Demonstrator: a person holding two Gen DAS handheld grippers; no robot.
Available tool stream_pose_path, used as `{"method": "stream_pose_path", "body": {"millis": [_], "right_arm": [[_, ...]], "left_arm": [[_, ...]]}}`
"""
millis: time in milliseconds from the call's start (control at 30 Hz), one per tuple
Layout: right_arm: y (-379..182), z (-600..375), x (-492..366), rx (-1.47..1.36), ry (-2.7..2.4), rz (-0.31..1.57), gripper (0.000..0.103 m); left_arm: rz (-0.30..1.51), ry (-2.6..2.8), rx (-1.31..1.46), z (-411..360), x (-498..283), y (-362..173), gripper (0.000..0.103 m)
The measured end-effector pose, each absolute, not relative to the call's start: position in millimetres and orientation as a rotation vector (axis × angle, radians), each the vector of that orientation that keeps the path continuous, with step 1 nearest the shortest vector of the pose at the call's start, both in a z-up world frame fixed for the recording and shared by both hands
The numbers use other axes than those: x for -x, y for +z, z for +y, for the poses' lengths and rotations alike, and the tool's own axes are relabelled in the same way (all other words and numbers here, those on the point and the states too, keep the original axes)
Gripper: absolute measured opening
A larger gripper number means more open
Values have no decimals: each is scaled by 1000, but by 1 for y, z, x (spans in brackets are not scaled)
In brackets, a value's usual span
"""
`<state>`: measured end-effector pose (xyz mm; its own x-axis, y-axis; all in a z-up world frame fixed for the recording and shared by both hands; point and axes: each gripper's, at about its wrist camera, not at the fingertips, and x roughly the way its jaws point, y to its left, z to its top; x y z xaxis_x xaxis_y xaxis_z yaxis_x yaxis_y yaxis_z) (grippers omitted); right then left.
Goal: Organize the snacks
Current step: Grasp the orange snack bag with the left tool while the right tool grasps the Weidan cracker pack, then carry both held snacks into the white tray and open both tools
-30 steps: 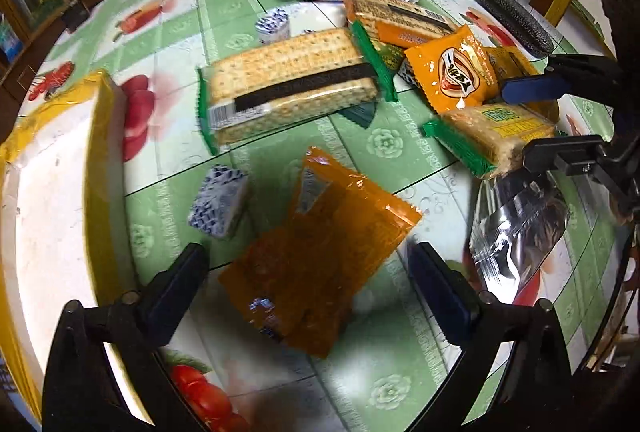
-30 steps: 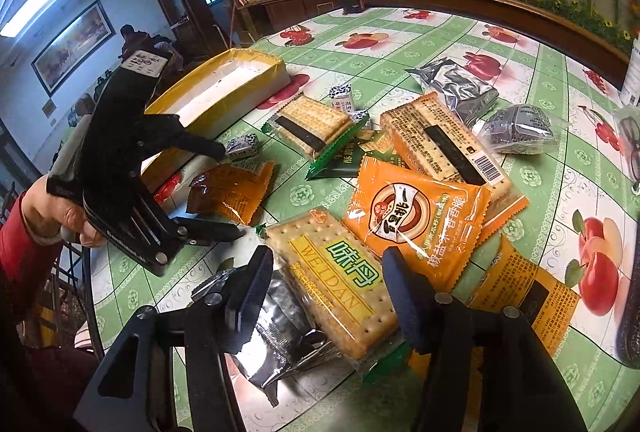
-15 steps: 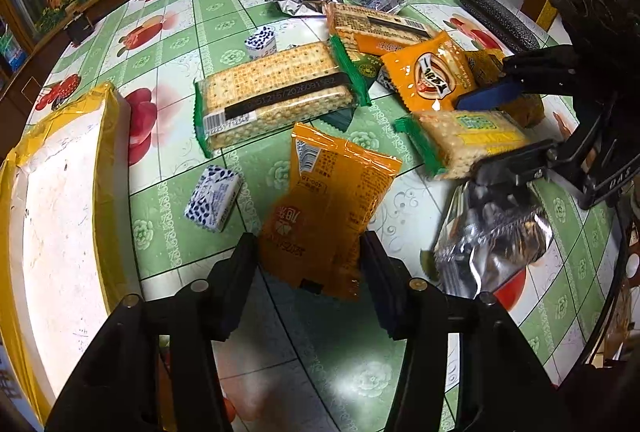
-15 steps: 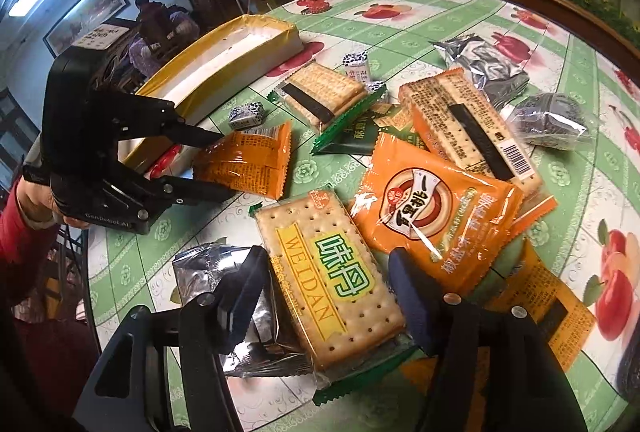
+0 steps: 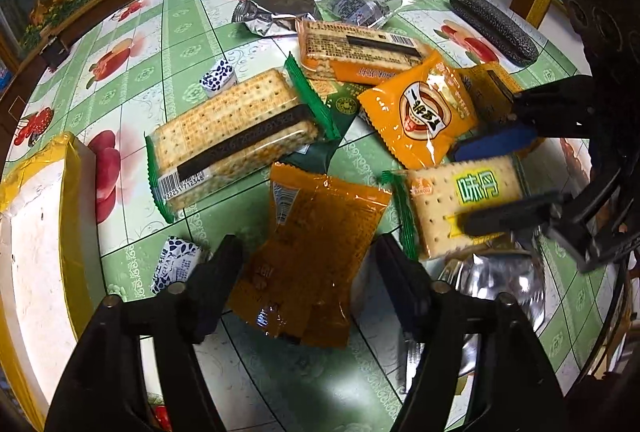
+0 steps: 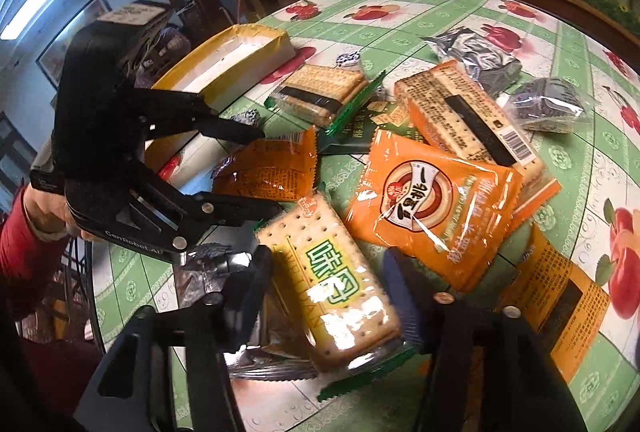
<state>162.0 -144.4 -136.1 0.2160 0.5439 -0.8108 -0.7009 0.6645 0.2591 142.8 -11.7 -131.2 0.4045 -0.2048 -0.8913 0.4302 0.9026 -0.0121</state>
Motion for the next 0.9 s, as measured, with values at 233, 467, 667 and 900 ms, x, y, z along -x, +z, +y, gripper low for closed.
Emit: {"method": "stream_pose_path", "body": {"millis": [233,467,667,900], "right_arm": [[-133,-142,-155,220,834,1032,59],[-144,-124,-140,375,794,1014,72],[-140,-124,-136,397,712,975,47],[-102,-125,-117,317,705,855,47]], "left_arm": [[1054,-370,-214,-9,-129,-130,38],[1048,-351,-182,-2,-109,-131,38],[1029,-310,-123,10,-99,-127,36],[943,-260,-65,21,-83,-103,34]]}}
